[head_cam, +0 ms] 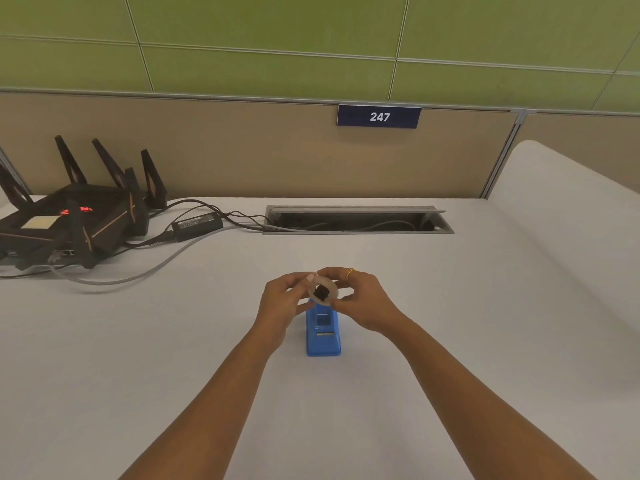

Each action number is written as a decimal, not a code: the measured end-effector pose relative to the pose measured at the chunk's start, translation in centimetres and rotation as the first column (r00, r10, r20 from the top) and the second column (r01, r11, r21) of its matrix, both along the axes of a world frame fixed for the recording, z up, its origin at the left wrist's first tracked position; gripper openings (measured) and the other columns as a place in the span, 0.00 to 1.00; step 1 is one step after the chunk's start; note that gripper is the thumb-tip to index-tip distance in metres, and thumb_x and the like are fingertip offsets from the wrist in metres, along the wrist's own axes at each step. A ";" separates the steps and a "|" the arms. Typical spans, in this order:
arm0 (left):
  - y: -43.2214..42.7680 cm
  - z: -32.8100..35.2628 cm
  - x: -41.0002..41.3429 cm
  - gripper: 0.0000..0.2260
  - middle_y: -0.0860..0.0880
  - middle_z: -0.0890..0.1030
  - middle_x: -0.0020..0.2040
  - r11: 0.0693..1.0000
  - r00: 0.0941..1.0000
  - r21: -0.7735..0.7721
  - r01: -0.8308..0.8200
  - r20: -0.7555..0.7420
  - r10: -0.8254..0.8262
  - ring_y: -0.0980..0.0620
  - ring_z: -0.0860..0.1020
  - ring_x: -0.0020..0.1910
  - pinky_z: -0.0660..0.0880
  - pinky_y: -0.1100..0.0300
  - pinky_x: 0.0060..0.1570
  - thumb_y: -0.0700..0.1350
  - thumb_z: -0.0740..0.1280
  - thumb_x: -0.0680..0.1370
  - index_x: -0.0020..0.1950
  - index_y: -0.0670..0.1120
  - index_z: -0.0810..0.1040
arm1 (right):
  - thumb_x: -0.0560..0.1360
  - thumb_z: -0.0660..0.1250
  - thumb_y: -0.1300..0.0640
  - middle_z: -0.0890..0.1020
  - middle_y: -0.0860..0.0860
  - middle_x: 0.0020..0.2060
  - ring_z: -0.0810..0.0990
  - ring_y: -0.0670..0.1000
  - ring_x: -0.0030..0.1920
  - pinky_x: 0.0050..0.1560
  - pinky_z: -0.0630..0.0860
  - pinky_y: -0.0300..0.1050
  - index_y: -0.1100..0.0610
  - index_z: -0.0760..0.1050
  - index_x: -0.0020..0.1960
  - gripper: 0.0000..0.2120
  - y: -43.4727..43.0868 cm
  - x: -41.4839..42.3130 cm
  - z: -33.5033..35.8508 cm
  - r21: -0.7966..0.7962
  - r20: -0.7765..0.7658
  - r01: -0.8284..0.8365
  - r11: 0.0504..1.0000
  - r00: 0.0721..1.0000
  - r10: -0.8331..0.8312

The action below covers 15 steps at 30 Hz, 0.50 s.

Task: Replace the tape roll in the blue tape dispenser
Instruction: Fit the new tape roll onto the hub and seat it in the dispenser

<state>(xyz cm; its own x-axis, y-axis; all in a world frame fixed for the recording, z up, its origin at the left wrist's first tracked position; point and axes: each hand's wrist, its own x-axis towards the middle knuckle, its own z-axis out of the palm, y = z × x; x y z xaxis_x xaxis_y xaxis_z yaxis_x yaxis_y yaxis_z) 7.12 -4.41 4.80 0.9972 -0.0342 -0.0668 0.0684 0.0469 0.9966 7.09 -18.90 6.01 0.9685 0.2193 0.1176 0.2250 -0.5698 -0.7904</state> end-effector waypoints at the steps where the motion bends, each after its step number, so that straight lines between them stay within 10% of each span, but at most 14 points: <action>1: 0.1 -0.1 0.0 0.07 0.42 0.80 0.53 1.000 1.000 -0.003 -0.009 -0.004 0.009 0.46 0.79 0.51 0.77 0.56 0.49 0.44 0.65 0.74 0.50 0.45 0.78 | 0.71 0.68 0.64 0.80 0.55 0.57 0.77 0.52 0.55 0.51 0.70 0.37 0.56 0.74 0.60 0.18 0.0 0.1 0.1 -0.006 0.007 0.003 1.000 1.000 -0.003; 8: 0.8 -1.1 0.0 0.09 0.54 0.84 0.39 0.998 0.998 0.015 0.056 0.018 -0.056 0.53 0.81 0.47 0.76 0.61 0.48 0.56 0.73 0.61 0.38 0.54 0.83 | 0.76 0.58 0.69 0.80 0.57 0.58 0.76 0.54 0.59 0.57 0.68 0.37 0.58 0.77 0.58 0.16 0.2 0.3 0.3 -0.043 0.049 0.014 0.999 0.999 -0.012; 15: 0.7 -1.5 -0.1 0.03 0.55 0.84 0.36 0.987 0.996 0.152 0.054 0.063 -0.064 0.59 0.81 0.40 0.74 0.62 0.46 0.46 0.71 0.69 0.36 0.55 0.82 | 0.75 0.59 0.69 0.77 0.56 0.61 0.76 0.54 0.59 0.57 0.70 0.39 0.60 0.77 0.57 0.15 0.4 0.3 0.3 -0.026 0.046 0.001 1.000 0.999 0.000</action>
<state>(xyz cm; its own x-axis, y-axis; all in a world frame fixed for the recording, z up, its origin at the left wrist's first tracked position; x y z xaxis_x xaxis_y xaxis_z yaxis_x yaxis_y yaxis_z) 7.03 -3.76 3.32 0.9961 -0.0875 -0.0080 -0.0013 -0.1055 0.9944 7.37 -18.46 6.32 0.9623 0.2227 0.1564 0.2608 -0.5902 -0.7640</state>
